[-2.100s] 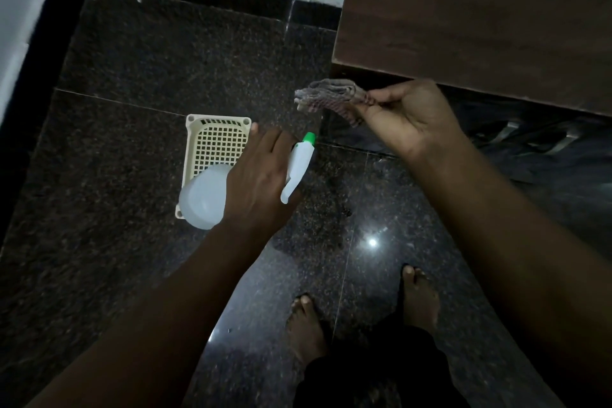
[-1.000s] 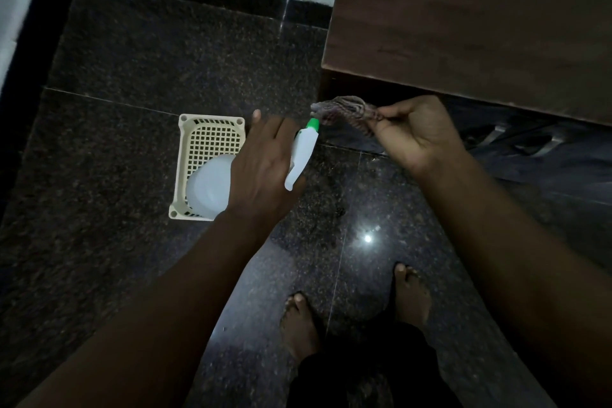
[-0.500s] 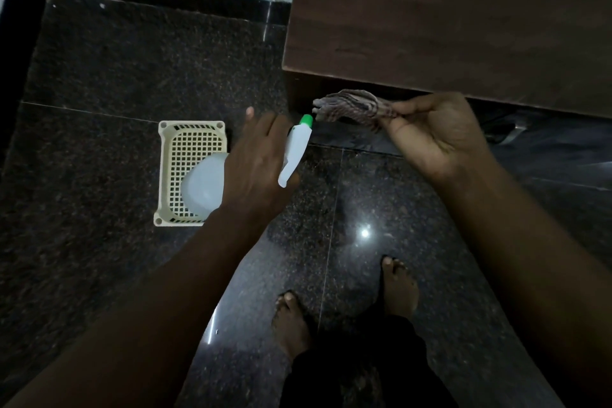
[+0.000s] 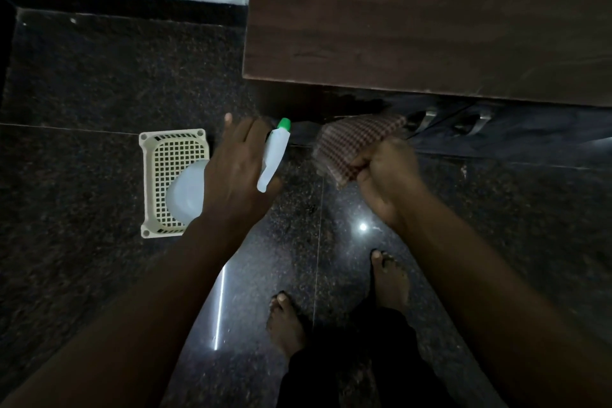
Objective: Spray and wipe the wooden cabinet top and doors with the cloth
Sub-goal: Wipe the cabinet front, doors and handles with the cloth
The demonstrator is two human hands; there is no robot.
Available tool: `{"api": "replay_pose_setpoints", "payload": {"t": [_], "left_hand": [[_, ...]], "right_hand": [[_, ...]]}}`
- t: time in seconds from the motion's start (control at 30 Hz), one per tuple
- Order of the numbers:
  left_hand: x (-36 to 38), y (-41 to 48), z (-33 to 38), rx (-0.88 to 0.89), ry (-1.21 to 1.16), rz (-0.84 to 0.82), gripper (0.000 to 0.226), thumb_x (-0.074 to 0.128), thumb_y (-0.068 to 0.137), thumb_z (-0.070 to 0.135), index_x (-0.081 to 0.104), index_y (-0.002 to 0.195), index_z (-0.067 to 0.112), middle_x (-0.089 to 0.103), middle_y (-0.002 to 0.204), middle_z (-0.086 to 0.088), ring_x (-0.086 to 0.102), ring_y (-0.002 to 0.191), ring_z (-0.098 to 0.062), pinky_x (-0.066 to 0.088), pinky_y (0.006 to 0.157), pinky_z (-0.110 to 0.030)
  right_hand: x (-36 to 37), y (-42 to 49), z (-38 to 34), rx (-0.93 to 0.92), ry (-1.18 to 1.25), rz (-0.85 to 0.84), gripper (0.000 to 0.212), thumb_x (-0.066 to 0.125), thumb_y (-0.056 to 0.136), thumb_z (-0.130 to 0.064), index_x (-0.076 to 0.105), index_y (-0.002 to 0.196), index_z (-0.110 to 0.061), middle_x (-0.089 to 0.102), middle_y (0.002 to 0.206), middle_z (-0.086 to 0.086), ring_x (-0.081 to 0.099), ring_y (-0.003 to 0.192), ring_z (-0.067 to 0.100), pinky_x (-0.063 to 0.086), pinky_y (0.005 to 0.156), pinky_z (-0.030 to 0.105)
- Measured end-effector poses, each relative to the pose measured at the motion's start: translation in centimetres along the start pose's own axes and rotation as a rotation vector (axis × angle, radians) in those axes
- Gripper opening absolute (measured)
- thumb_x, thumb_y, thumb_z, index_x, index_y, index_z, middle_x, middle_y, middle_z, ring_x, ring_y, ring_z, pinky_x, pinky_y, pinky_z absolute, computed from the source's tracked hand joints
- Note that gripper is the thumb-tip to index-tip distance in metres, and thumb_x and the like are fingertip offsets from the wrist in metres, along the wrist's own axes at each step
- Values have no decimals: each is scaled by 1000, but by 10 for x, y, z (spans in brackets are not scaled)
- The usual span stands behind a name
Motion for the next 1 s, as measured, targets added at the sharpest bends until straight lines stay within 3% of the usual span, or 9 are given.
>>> {"api": "replay_pose_setpoints", "payload": {"t": [0.07, 0.2, 0.27, 0.4, 0.5, 0.6, 0.67, 0.83, 1.0], "left_hand": [[-1, 1, 3, 12, 21, -22, 32, 38, 76, 19, 55, 99, 5, 53, 92, -8, 52, 86, -28, 32, 113, -51], [-2, 2, 8, 36, 23, -31, 32, 39, 79, 21, 55, 100, 5, 52, 93, -7, 51, 85, -26, 37, 109, -52], [-1, 4, 9, 42, 12, -33, 30, 42, 78, 20, 55, 100, 5, 52, 92, -7, 52, 84, -26, 31, 115, -49], [-1, 5, 10, 44, -9, -40, 27, 45, 78, 20, 54, 99, 5, 52, 91, -6, 52, 86, -26, 34, 112, -50], [0, 5, 11, 57, -17, -42, 24, 46, 77, 17, 54, 97, 5, 52, 91, -6, 53, 86, -28, 32, 114, -48], [1, 5, 7, 54, -16, -38, 27, 41, 77, 18, 53, 97, 5, 53, 93, -8, 54, 87, -30, 30, 116, -38], [0, 5, 2, 51, -13, -44, 31, 38, 78, 19, 54, 99, 4, 52, 94, -6, 54, 90, -29, 27, 117, -31], [2, 1, -10, 76, 46, -63, 34, 36, 78, 17, 55, 102, 3, 39, 94, 5, 50, 91, -24, 25, 119, -40], [6, -1, -17, 70, 80, -79, 36, 35, 76, 15, 56, 103, 2, 47, 94, -3, 49, 92, -26, 31, 115, -44]], "right_hand": [[-11, -11, 2, -21, -33, 32, 32, 33, 83, 21, 55, 101, 6, 57, 106, 25, 57, 113, 49, 52, 96, 57], [-26, -28, -1, -57, 106, 123, 45, 33, 78, 21, 64, 100, -3, 68, 100, 6, 65, 94, 26, 56, 73, 33], [-31, -31, -3, -57, 226, 206, 46, 32, 78, 22, 65, 101, -2, 67, 96, 4, 64, 88, 22, 56, 72, 31], [-32, -30, -2, -80, 403, 349, 37, 33, 80, 21, 59, 79, -7, 57, 82, 2, 53, 79, 18, 48, 74, 28], [-15, -20, 1, -126, 434, 330, 38, 37, 84, 19, 65, 90, -6, 63, 76, -2, 58, 71, 12, 50, 64, 23], [10, -3, 3, -188, 483, 312, 44, 45, 87, 18, 66, 119, -3, 71, 98, 2, 65, 82, 13, 57, 74, 29], [21, 7, 5, -227, 511, 309, 39, 50, 85, 18, 64, 111, -7, 67, 100, 3, 62, 85, 15, 54, 72, 29], [21, 28, 14, -444, 186, 246, 17, 70, 83, 1, 68, 85, -16, 72, 99, 9, 69, 95, 25, 61, 83, 40], [21, 41, 19, -780, -320, 127, 16, 82, 84, -20, 75, 91, -7, 76, 89, -1, 71, 85, 8, 59, 80, 25]]}}
Point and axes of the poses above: each hand's wrist, its own y-axis towards the middle knuckle, its own x-axis out of the palm, z = x × y, the point moved 3 cm from there along y, towards the middle knuckle
